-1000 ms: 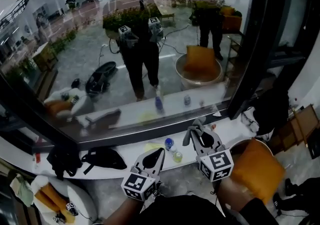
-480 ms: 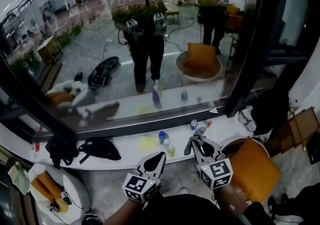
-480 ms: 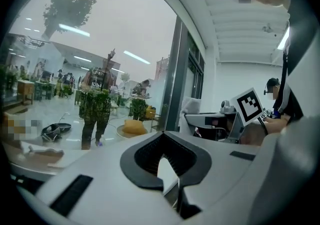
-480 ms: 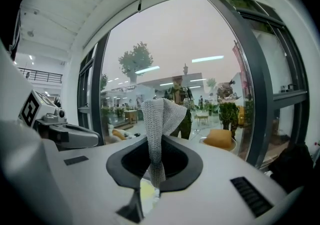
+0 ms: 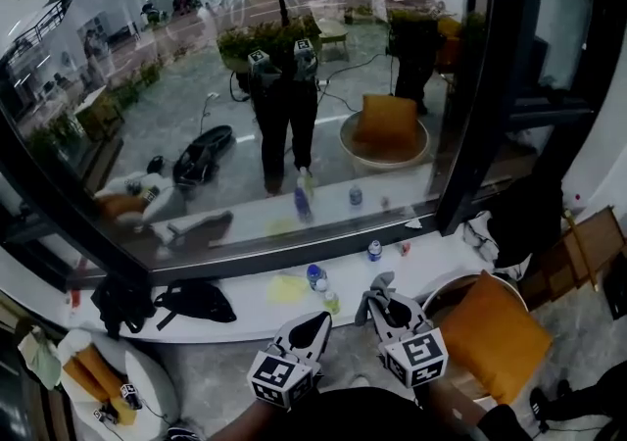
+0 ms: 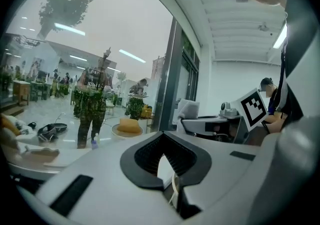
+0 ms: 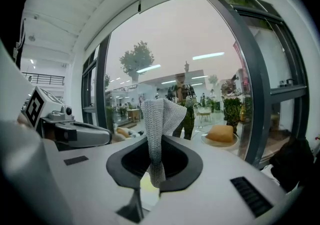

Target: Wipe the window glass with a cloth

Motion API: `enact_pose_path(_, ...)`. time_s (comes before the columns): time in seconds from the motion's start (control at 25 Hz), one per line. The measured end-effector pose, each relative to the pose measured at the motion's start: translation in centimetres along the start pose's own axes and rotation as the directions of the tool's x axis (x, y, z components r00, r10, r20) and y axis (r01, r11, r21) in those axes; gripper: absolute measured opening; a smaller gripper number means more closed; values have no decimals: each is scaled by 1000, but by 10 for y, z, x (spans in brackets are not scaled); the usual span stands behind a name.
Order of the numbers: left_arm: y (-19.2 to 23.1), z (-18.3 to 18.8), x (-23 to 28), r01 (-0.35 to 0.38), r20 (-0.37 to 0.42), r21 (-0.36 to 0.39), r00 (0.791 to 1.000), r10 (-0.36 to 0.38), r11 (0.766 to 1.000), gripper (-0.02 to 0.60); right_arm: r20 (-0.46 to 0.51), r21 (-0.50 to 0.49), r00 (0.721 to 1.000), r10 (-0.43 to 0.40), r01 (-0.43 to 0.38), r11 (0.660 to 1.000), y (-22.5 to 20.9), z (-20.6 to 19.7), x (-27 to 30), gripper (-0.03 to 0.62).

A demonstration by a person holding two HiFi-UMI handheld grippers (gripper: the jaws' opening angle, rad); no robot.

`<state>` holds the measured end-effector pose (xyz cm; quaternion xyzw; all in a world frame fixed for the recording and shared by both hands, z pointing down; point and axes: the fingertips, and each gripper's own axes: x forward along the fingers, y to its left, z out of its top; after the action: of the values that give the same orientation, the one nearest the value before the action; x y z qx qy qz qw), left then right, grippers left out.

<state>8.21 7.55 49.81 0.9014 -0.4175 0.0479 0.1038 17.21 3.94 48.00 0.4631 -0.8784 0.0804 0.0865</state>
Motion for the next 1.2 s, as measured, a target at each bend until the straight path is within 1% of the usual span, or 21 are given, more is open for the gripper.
enact_pose_path(0.28, -4, -1, 0, -6, 8, -5, 1000, 6, 1000, 8, -4, 4, 1000, -6, 6, 1000, -1, -4, -8, 52)
enact_pose_path(0.72, 1, -4, 4, -20, 2, -6, 1000, 20, 1000, 8, -18, 2, 999, 28, -28, 1000, 3, -9, -1, 51)
enact_pose_path(0.92, -4, -5, 10, -12, -7, 13, 1000, 12, 1000, 8, -24, 6, 999, 22, -22, 1000, -4, -12, -3, 52)
enact_pose_path(1.2, -7, -4, 17, 0, -12, 13, 1000, 0, 1000, 8, -27, 13, 1000, 11, -10, 1000, -13, -19, -5, 51)
